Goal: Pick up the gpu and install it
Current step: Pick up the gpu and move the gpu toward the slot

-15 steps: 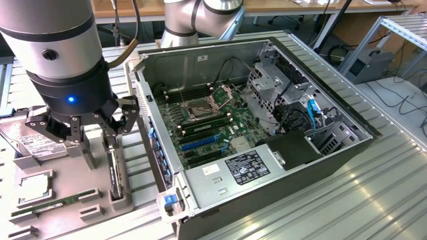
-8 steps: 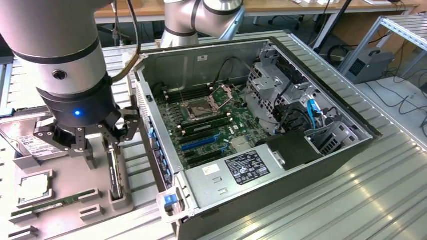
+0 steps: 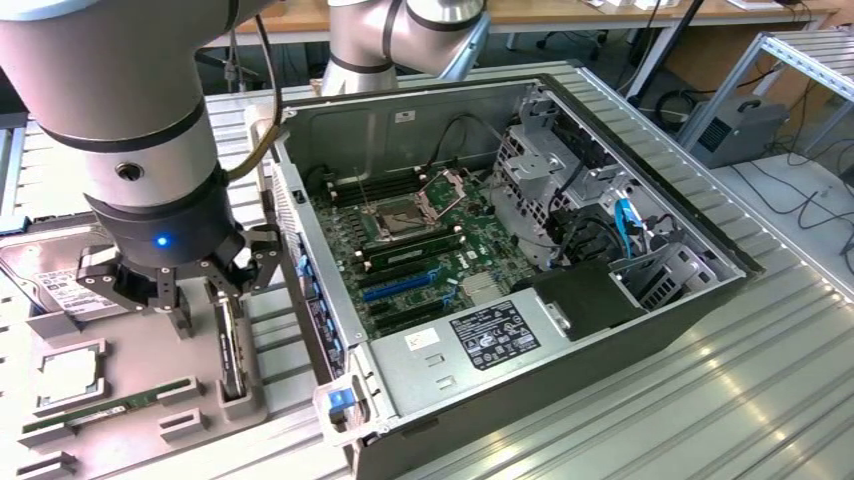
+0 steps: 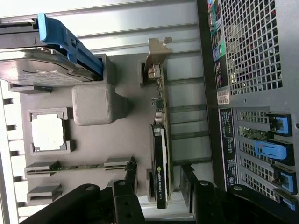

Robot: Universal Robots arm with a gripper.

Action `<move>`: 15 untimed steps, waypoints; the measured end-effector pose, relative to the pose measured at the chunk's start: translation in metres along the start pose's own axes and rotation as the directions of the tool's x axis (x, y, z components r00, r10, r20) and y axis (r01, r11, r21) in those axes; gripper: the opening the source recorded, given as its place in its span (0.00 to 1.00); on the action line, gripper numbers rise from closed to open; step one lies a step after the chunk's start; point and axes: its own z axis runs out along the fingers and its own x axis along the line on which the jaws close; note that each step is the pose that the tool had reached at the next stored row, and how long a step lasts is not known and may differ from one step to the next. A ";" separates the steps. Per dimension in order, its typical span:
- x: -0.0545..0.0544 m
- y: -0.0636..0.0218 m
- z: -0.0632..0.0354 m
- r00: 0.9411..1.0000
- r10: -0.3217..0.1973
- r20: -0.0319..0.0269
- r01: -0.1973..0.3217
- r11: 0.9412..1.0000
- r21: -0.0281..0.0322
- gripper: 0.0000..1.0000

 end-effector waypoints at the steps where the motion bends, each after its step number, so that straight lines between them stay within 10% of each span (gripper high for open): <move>1: 0.000 0.0000 0.0013 1.000 0.000 0.000 0.000 1.000 0.000 0.49; 15: 0.000 -0.0011 0.0338 1.000 0.000 0.000 0.000 1.000 0.000 0.49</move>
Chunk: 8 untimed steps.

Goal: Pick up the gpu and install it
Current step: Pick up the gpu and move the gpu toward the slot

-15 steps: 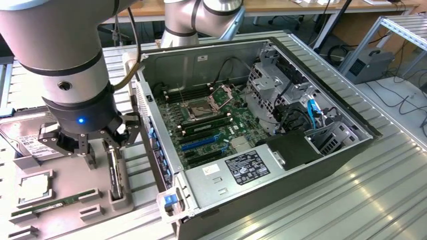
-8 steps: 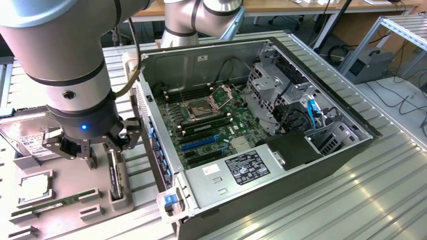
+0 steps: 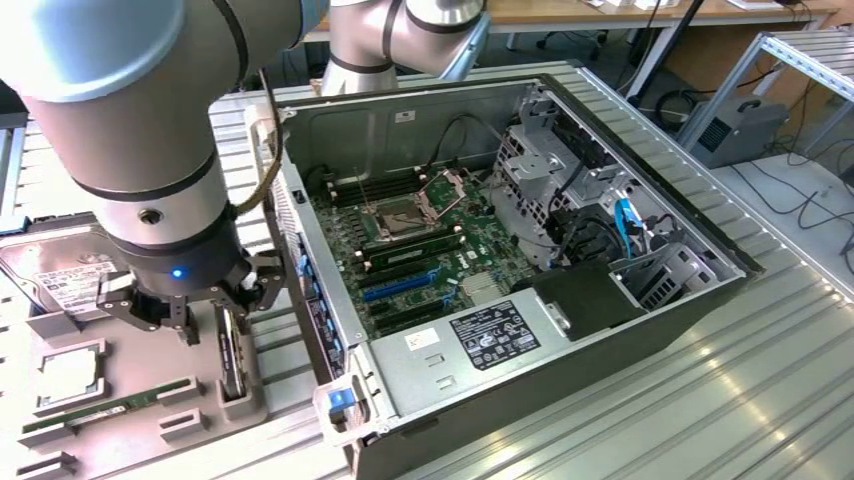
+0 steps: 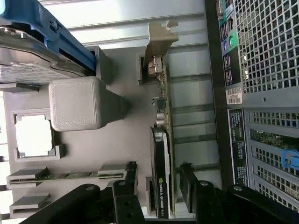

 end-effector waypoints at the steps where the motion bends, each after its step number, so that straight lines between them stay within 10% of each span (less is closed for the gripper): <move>1: 0.000 -0.0001 0.0018 1.000 0.000 0.000 0.000 1.000 0.000 0.49; 8: 0.000 0.0062 0.0175 1.000 0.000 0.000 0.000 1.000 0.000 0.49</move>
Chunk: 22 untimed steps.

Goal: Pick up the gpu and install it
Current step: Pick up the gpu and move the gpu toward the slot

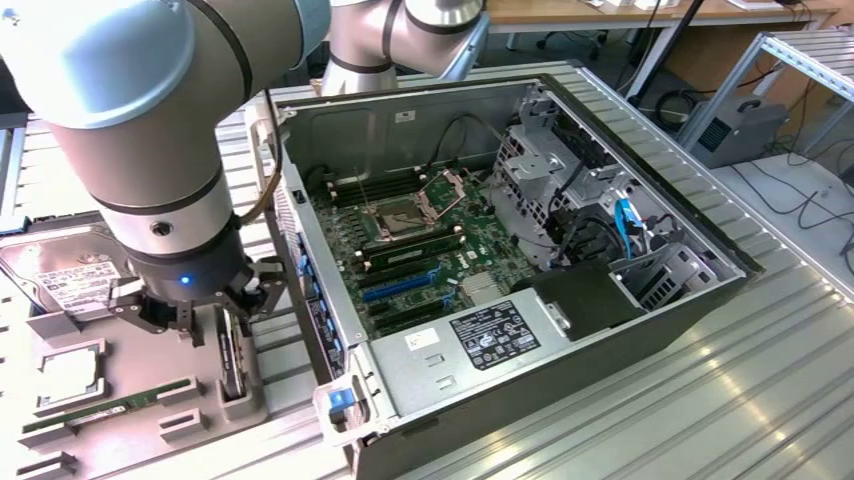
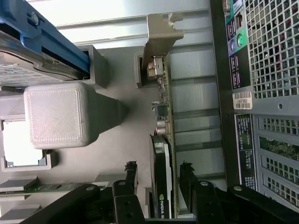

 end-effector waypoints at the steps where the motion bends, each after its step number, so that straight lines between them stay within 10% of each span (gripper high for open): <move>1: 0.000 0.0005 0.0027 1.000 0.000 0.000 0.000 1.000 0.001 0.49; 22: -0.002 0.0019 0.0042 1.000 0.000 0.000 0.000 1.000 0.001 0.41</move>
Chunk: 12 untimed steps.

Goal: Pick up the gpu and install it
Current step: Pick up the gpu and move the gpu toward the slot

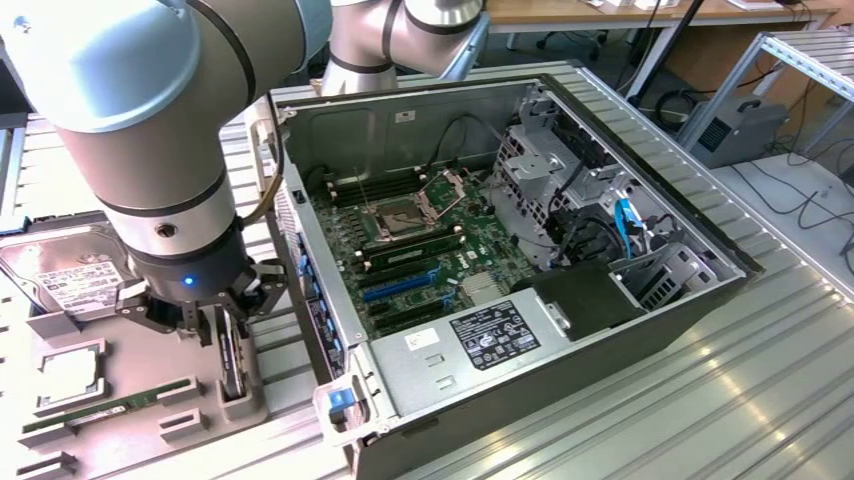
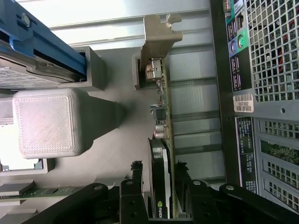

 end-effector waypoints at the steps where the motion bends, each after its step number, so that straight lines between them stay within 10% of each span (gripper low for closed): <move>1: 0.000 0.0000 0.0000 1.000 0.000 0.000 0.000 1.000 0.000 0.41; 12: 0.000 0.0001 0.0000 1.000 0.000 0.000 0.000 1.000 0.000 0.33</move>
